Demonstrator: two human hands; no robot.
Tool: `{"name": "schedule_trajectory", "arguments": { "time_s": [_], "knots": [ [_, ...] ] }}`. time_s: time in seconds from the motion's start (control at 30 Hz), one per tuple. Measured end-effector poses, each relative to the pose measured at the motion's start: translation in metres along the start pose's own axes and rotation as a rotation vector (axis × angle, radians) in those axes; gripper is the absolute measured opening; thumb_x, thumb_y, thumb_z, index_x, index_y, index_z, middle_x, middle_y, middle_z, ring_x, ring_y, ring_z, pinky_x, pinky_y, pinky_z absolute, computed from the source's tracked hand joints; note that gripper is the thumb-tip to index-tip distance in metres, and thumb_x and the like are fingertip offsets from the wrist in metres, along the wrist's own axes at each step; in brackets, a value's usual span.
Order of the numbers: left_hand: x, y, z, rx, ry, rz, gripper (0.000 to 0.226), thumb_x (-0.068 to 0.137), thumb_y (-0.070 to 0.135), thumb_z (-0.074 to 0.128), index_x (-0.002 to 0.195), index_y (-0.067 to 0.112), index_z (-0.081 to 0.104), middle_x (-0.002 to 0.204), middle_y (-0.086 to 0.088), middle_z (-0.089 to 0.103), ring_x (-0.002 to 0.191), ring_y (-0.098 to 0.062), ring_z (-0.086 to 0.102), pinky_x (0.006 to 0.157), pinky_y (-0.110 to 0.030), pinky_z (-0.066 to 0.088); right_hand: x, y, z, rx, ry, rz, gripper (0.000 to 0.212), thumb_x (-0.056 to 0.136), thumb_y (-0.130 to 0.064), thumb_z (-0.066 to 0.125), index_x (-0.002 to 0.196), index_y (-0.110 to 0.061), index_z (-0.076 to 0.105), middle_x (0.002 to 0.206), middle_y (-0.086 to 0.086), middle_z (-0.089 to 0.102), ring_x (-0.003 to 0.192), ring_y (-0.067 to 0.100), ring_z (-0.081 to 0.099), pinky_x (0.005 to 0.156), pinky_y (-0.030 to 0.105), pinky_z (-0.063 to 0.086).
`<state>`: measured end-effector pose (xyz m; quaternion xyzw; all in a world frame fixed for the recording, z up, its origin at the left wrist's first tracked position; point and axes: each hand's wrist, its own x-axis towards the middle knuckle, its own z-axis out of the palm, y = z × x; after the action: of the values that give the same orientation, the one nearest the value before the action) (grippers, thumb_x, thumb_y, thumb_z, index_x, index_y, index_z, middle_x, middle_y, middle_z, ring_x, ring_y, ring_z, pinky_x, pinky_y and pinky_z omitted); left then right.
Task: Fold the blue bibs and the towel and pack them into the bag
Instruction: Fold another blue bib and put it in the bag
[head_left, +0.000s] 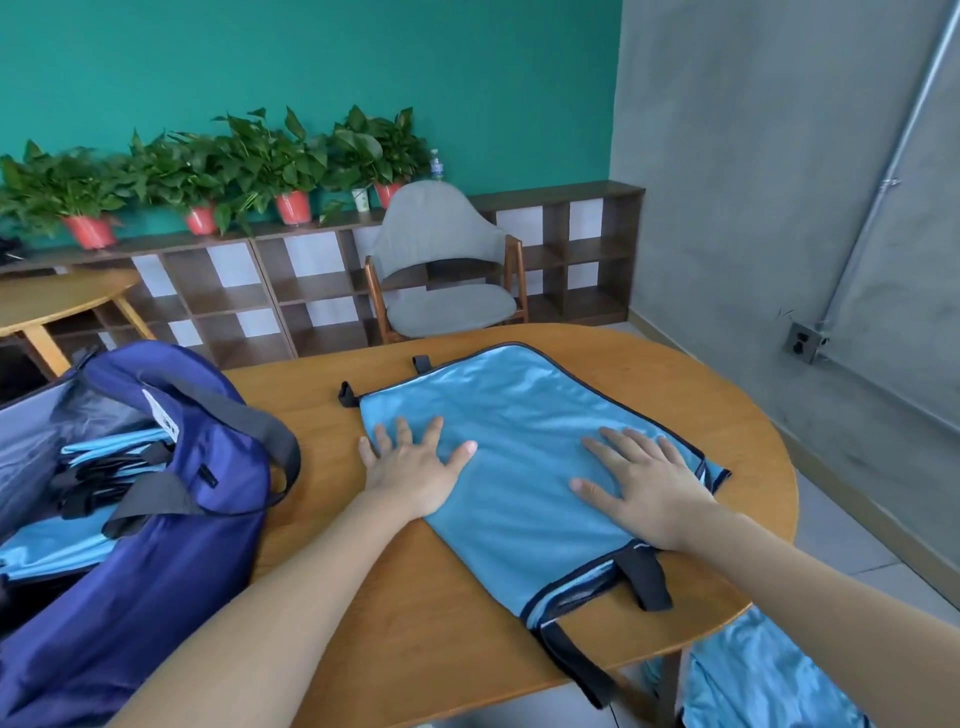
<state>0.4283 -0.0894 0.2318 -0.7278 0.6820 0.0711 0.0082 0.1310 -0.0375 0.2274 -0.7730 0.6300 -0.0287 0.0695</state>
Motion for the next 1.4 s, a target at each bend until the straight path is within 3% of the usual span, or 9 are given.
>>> {"name": "schedule_trajectory", "arguments": {
  "time_s": [0.27,0.4,0.53,0.73,0.93,1.1,1.17,1.27,1.4],
  "knots": [
    [0.042,-0.003,-0.028,0.467,0.235,0.193,0.078,0.099,0.068,0.004,0.16,0.024,0.025,0.163,-0.012,0.031,0.153,-0.032,0.022,0.122,-0.057,0.007,0.006,-0.06,0.014,0.049,0.058,0.277,0.085,0.093,-0.076,0.006,0.162,-0.026,0.006,0.17,0.004,0.0,0.155,0.032,-0.007,0.122,0.06,-0.005],
    [0.003,0.006,-0.018,0.159,0.329,0.372,0.057,0.106,0.053,0.031,0.154,0.024,0.041,0.157,-0.003,0.044,0.147,-0.021,0.035,0.123,-0.045,0.016,0.001,-0.059,0.014,0.157,0.169,0.276,0.079,0.097,-0.071,0.02,0.159,-0.021,0.024,0.167,0.007,0.015,0.155,0.029,0.005,0.124,0.054,0.0],
    [-0.059,0.002,-0.013,-0.241,0.312,0.556,0.033,0.1,0.04,0.059,0.13,0.027,0.067,0.125,0.01,0.067,0.12,-0.008,0.055,0.106,-0.032,0.043,-0.018,-0.051,0.014,0.338,0.44,0.158,0.045,0.101,-0.046,0.046,0.136,-0.019,0.054,0.141,0.001,0.052,0.137,0.024,0.041,0.118,0.044,0.024],
    [-0.129,-0.024,-0.013,-0.435,0.168,0.521,0.014,0.088,0.045,0.075,0.095,0.033,0.079,0.086,0.017,0.067,0.084,-0.004,0.061,0.076,-0.017,0.048,-0.058,-0.006,0.014,0.166,0.301,-0.008,0.039,0.102,-0.051,0.046,0.13,-0.027,0.059,0.135,-0.011,0.058,0.131,0.015,0.047,0.115,0.033,0.025],
    [-0.157,-0.045,-0.01,-0.454,0.051,0.463,0.023,0.096,0.043,0.066,0.112,0.031,0.077,0.104,0.027,0.069,0.095,0.017,0.058,0.082,-0.005,0.039,-0.083,0.012,0.014,0.209,0.2,-0.017,0.058,0.099,-0.063,0.038,0.145,-0.03,0.051,0.154,-0.009,0.045,0.143,0.018,0.038,0.12,0.038,0.028],
    [-0.161,-0.049,-0.011,-0.473,0.03,0.392,0.029,0.106,0.026,0.051,0.129,0.029,0.068,0.127,0.019,0.067,0.119,0.007,0.057,0.106,-0.016,0.04,-0.095,0.011,0.015,0.203,0.178,-0.001,0.078,0.089,-0.077,0.023,0.147,-0.03,0.049,0.156,-0.008,0.043,0.144,0.018,0.037,0.121,0.039,0.027],
    [-0.162,-0.047,-0.009,-0.44,0.04,0.399,0.027,0.104,0.031,0.054,0.126,0.028,0.07,0.123,0.019,0.067,0.113,0.006,0.058,0.097,-0.011,0.039,-0.096,0.011,0.015,0.196,0.179,-0.014,0.085,0.085,-0.08,0.018,0.146,-0.031,0.049,0.155,-0.009,0.044,0.144,0.017,0.037,0.12,0.039,0.028],
    [-0.16,-0.041,-0.006,-0.4,0.065,0.451,0.028,0.099,0.039,0.063,0.122,0.026,0.073,0.113,0.017,0.067,0.099,0.007,0.058,0.082,-0.003,0.036,-0.101,0.012,0.013,0.207,0.201,-0.031,0.069,0.092,-0.071,0.034,0.145,-0.03,0.052,0.152,-0.01,0.048,0.14,0.015,0.04,0.118,0.038,0.031],
    [-0.159,-0.043,-0.004,-0.453,0.075,0.452,0.024,0.095,0.039,0.069,0.115,0.028,0.077,0.106,0.021,0.069,0.096,0.011,0.059,0.082,-0.006,0.038,-0.113,0.019,0.014,0.277,0.208,-0.071,0.072,0.089,-0.072,0.036,0.144,-0.029,0.054,0.151,-0.01,0.05,0.14,0.012,0.04,0.119,0.034,0.031]
  ]
}}
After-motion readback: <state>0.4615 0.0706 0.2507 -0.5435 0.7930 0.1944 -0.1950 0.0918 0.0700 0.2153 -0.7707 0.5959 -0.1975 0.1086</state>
